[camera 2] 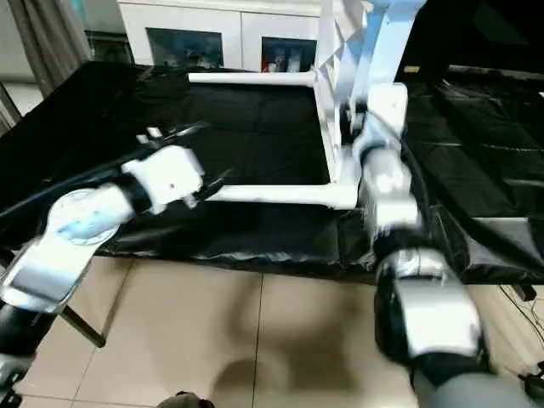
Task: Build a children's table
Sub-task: Flip table
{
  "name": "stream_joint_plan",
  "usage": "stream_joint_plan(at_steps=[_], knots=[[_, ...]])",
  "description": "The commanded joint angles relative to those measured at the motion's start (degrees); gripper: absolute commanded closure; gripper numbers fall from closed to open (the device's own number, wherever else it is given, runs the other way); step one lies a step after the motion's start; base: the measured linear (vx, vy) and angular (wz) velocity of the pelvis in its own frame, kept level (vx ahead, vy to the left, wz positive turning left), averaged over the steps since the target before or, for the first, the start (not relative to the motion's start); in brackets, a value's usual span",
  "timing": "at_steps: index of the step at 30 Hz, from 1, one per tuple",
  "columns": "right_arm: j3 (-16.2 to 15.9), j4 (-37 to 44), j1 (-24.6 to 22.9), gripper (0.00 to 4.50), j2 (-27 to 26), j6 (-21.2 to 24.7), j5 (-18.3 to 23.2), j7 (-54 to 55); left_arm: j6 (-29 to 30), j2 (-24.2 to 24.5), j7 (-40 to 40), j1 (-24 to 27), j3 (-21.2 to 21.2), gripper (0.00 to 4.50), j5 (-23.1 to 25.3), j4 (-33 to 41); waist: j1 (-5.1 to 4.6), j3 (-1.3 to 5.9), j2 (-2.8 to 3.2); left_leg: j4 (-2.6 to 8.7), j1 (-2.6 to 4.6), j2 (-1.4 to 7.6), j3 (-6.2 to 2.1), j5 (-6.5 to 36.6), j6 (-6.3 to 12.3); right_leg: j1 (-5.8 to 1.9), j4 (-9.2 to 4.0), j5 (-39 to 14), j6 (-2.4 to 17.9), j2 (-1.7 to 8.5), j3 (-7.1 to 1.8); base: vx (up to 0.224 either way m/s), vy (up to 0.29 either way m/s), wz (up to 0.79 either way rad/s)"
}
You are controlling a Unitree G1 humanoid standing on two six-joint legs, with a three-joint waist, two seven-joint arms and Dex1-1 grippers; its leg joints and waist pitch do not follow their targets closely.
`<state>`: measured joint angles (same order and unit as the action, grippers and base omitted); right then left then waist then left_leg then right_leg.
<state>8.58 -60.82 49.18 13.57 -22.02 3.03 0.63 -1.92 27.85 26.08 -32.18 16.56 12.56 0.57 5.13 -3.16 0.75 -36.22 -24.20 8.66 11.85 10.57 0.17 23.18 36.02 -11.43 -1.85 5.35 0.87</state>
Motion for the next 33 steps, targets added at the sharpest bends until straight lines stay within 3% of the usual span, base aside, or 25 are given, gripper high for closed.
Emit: stream_joint_plan(at_steps=[1,8,12,13,17,22,25,29,33], knots=[[0.54,3.38,-1.72,0.48,-0.06,-6.27,0.94,-0.94,-2.95,0.26,-1.88,-1.42,-0.20,0.43,1.89,-0.82,-0.16,4.59,0.53,5.04,2.65,3.63,-1.97,12.36,-2.04,-1.65,-2.89,0.56,13.38,2.42,-0.86,0.000,0.000,0.00],[-3.01,12.70,-12.26,0.48,-1.87,-20.56,-1.94,-3.91,-11.63,3.23,-13.73,-6.31,-4.26,0.43,10.44,-3.14,-0.26,4.54,0.47,5.09,2.57,3.80,-2.20,13.30,-0.93,-1.58,-2.95,-0.34,12.33,2.31,-0.91,0.000,0.000,0.00],[-4.49,14.43,-14.83,0.48,-2.52,-22.28,-2.89,-4.72,-14.00,4.42,-15.65,-8.02,-5.38,0.43,12.10,-3.80,-0.33,4.42,0.48,5.24,2.67,3.80,-2.26,14.79,-0.86,-1.42,-3.28,-2.45,12.92,2.28,-0.94,0.000,0.000,0.00],[-6.31,15.55,-16.13,0.48,-2.71,-22.87,-3.80,-6.45,-14.41,5.22,-16.15,-9.44,-5.56,0.43,13.10,-5.11,-0.27,4.36,0.65,5.39,2.69,3.82,-2.39,16.13,-1.15,-1.27,-3.29,-3.77,12.39,2.26,-0.95,0.000,0.000,0.00],[-9.57,19.36,-17.34,0.48,-3.66,-21.00,-2.30,-13.65,-15.89,6.79,-19.43,-12.94,-5.79,0.43,16.18,-10.10,-0.45,4.26,0.79,5.68,2.70,3.93,-2.65,18.96,-1.63,-1.06,-3.40,-4.83,12.03,2.31,-1.06,0.000,0.000,0.00],[-12.81,22.91,-17.75,0.48,-4.99,-18.92,-0.37,-18.92,-17.76,8.10,-20.20,-16.99,-4.79,0.43,18.48,-16.34,-0.35,4.37,0.98,5.71,2.84,3.92,-2.71,18.84,-1.92,-0.97,-3.14,-2.79,12.31,2.33,-1.08,0.000,0.000,0.00],[-15.16,24.82,-17.61,0.48,-5.12,-18.92,-2.34,-19.80,-16.67,8.41,-20.39,-21.07,-3.35,0.43,20.83,-22.79,-0.10,4.41,0.78,5.57,2.83,3.84,-2.53,16.78,-1.78,-0.88,-2.95,-0.70,12.81,2.32,-1.09,0.000,0.000,0.00],[-15.46,26.75,-17.59,0.48,-5.94,-17.64,-2.37,-21.09,-17.79,8.22,-22.35,-25.43,-2.03,0.43,23.22,-29.57,-0.11,4.33,0.72,5.84,2.76,3.96,-2.76,18.15,-2.25,-1.05,-3.12,-2.38,12.36,2.65,-1.18,0.000,0.000,0.00],[-16.00,28.72,-17.78,0.48,-6.39,-16.21,-1.74,-21.97,-19.49,7.52,-24.39,-28.70,-1.48,0.43,24.31,-33.17,-0.01,4.40,0.70,5.76,2.77,4.00,-2.75,17.20,-1.94,-1.10,-3.05,-0.57,12.66,2.70,-1.19,0.000,0.000,0.00]])
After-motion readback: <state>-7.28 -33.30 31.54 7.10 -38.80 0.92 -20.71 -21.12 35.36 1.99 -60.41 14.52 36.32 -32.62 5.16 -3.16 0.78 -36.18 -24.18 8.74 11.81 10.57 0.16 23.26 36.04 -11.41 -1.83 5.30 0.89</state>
